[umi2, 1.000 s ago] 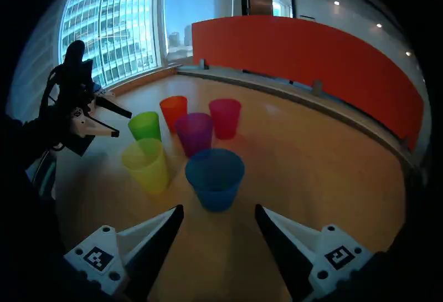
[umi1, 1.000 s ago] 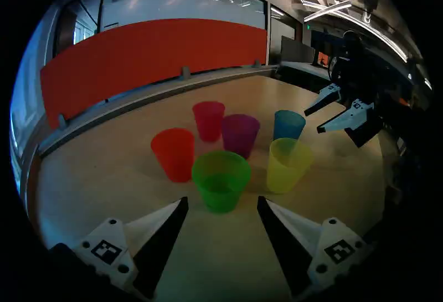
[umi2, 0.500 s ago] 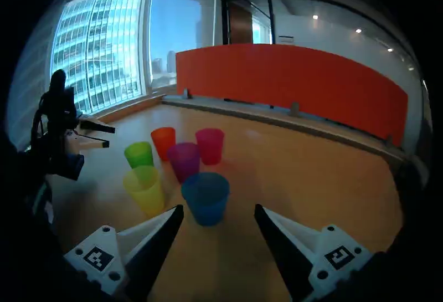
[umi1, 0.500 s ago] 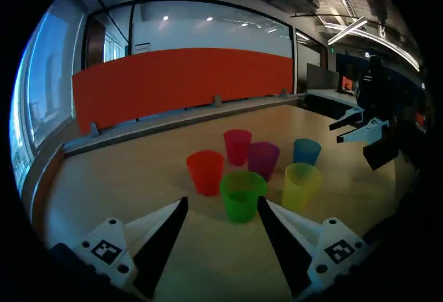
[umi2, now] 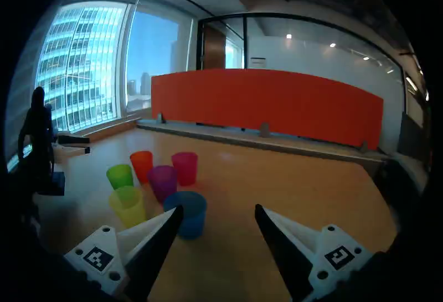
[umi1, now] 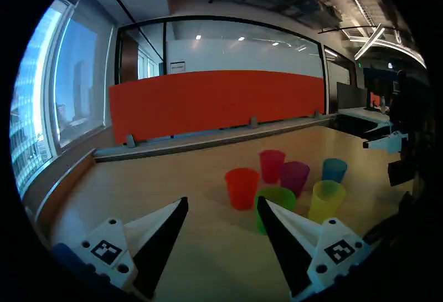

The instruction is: Pour water

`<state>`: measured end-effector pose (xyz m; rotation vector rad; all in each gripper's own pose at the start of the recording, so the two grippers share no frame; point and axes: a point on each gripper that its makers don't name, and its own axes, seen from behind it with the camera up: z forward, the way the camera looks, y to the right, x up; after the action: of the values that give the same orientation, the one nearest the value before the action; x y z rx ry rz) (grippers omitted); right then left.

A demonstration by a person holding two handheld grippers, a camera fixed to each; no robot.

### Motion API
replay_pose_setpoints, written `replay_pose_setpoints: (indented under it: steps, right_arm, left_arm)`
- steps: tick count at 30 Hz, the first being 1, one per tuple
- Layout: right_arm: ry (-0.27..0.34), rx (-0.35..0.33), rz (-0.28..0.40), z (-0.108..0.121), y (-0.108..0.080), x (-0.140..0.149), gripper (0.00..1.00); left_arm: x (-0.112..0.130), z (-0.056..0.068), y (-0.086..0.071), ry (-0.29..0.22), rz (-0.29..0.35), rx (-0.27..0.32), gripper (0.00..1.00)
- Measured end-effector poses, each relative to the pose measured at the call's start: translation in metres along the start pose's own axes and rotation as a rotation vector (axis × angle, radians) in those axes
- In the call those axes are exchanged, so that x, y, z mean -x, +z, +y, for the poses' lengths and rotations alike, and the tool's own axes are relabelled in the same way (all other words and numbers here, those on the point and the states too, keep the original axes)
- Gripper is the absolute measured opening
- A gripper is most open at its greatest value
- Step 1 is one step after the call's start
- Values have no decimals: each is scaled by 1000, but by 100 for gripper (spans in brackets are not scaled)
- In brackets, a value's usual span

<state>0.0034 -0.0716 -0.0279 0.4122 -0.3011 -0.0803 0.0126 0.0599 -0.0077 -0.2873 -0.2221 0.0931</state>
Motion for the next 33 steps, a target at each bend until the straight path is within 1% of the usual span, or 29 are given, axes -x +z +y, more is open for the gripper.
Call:
replay_pose_setpoints:
  steps: [6, 9, 12, 15, 18, 24, 27, 30, 33]
  right_arm:
    - [47, 92, 71, 21, -7, -8, 99]
    - [70, 138, 105, 31, -11, -12, 99]
    - [80, 177, 135, 40, -14, -16, 99]
    - [87, 207, 162, 44, -17, -21, 99]
    - [84, 235, 188, 47, -19, -27, 99]
    - [75, 304, 221, 56, -22, -37, 99]
    - [67, 323, 242, 57, -24, -43, 99]
    - [61, 329, 243, 56, -23, -46, 99]
    - [57, 342, 250, 58, -24, -49, 99]
  left_arm:
    - [-6, -10, -6, -30, 42, -56, 92]
    - [-7, -18, -9, -34, 59, -94, 93]
    - [-10, -25, -11, -25, 75, -129, 93]
    - [-10, -28, -11, -17, 85, -154, 93]
    - [-18, -30, -13, -20, 107, -174, 93]
    - [-32, -32, -17, -67, 157, -188, 92]
    - [-40, -34, -18, -82, 185, -190, 93]
    - [-47, -37, -20, -74, 209, -204, 92]
    - [-52, -40, -23, -50, 222, -221, 92]
